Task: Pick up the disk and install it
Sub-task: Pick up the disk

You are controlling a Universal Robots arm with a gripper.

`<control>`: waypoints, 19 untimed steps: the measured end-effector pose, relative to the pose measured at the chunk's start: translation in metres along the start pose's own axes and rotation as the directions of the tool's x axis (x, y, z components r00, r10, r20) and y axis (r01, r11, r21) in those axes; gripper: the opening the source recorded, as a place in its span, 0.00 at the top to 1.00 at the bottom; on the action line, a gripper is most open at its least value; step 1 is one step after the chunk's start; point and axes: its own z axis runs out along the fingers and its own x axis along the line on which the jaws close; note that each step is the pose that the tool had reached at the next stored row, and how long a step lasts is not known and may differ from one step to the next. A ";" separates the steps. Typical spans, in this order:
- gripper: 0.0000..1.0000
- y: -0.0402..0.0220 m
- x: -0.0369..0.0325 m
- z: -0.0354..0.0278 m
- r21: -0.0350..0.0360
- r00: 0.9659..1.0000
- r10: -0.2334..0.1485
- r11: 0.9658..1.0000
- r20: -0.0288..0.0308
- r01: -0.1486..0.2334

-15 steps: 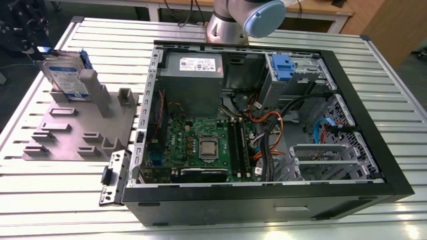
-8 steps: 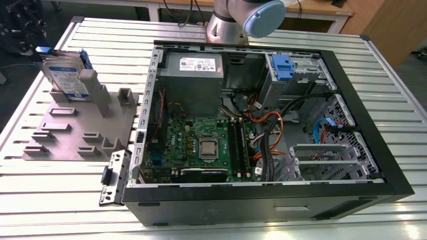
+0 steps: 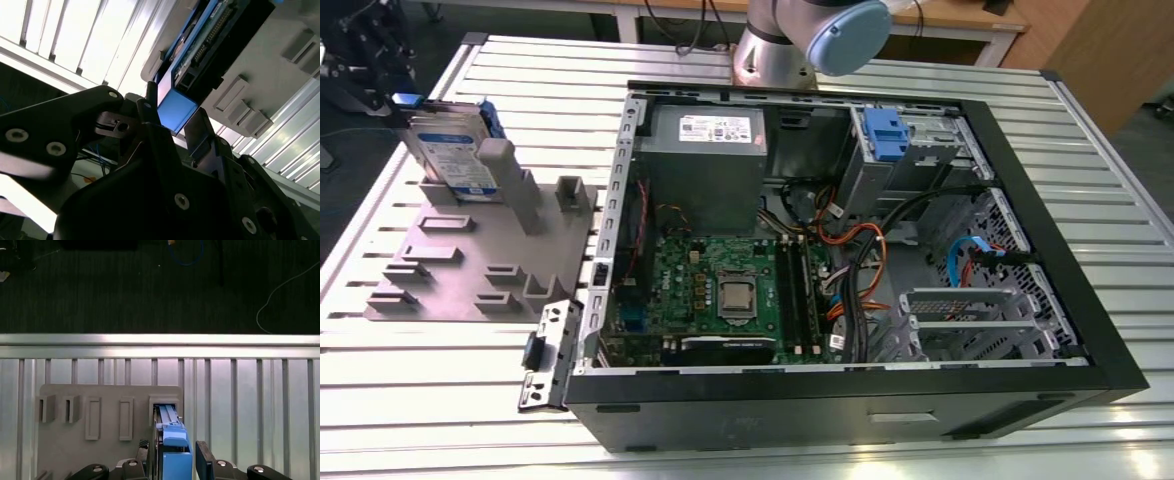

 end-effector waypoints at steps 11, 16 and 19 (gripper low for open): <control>0.51 -0.0041 0.0000 0.0060 0.002 1.000 0.001 1.000 0.000 -0.001; 0.51 -0.0042 0.0004 0.0106 0.002 1.000 0.001 1.000 0.000 -0.001; 0.51 -0.0042 0.0005 0.0136 0.002 1.000 0.000 1.000 0.000 0.000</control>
